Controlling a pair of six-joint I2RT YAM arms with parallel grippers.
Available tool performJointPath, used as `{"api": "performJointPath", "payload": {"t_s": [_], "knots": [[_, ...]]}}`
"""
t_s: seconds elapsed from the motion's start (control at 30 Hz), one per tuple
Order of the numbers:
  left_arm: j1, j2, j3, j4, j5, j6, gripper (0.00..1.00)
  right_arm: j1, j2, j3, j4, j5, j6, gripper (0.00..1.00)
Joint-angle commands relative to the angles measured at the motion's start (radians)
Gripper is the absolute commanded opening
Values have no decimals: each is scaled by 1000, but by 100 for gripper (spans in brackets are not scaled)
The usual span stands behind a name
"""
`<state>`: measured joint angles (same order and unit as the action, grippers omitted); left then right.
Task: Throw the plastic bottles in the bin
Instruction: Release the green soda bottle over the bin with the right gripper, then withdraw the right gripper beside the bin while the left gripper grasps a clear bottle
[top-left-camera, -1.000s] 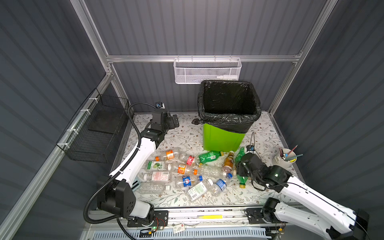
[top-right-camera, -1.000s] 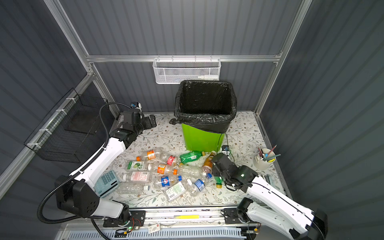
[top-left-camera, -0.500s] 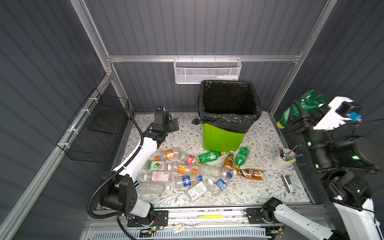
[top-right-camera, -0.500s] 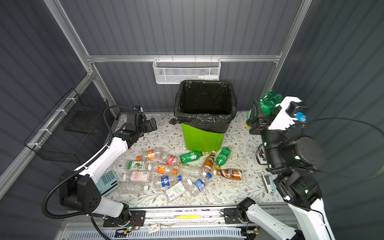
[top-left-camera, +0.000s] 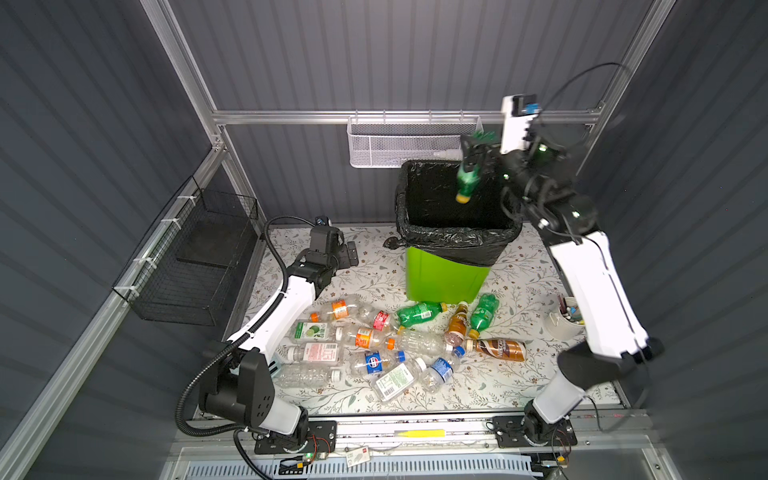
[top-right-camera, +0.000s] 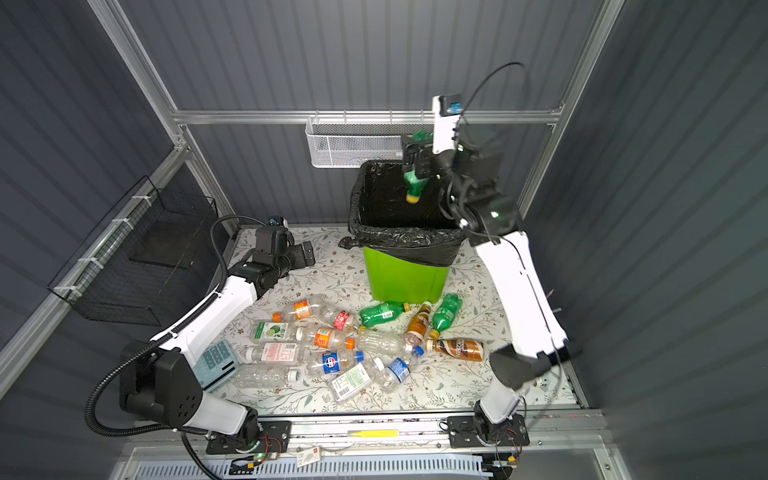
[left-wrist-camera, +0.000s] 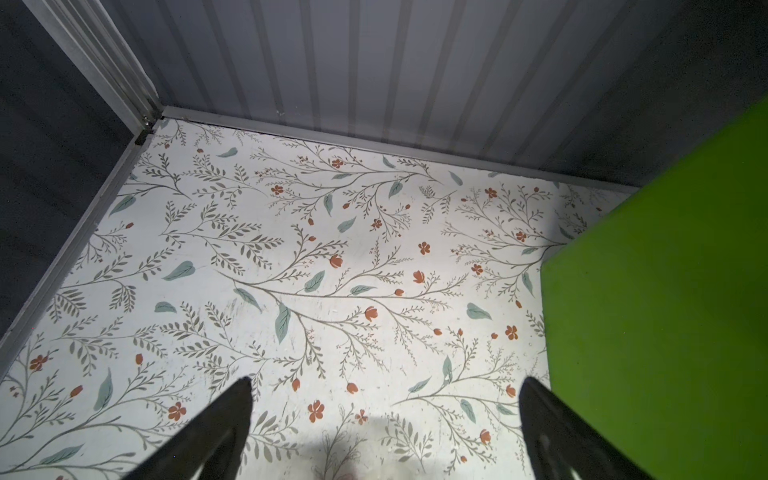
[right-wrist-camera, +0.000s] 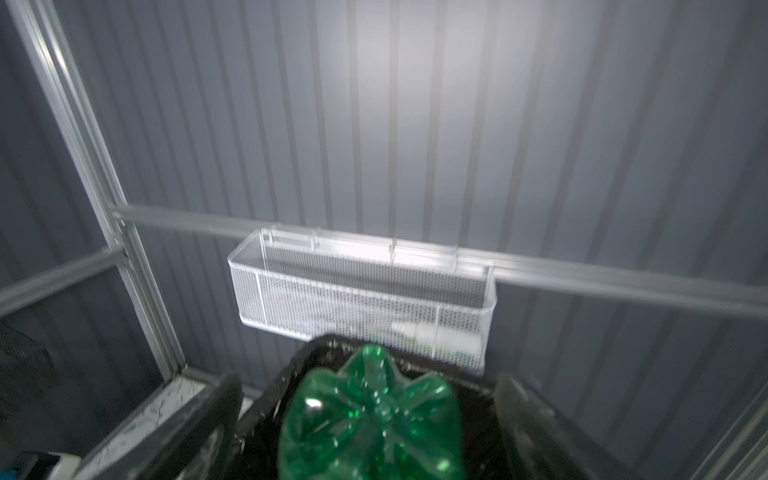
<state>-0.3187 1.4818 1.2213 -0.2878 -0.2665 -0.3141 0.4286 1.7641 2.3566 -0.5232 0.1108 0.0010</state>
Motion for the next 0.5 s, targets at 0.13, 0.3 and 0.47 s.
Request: {"api": "performJointPath", "payload": {"t_s": [0.13,0.3,0.47], "knots": [[7,-67,-48,-27,1,27,100,-7,-393,-463,239,44,39,99],[6,-55,-43,-68,38,86,100,-32,-543,-710,291,105,66,99],[6,7,-14,-168,84,192,100,-116,-664,-927,299,78,151,99]]}}
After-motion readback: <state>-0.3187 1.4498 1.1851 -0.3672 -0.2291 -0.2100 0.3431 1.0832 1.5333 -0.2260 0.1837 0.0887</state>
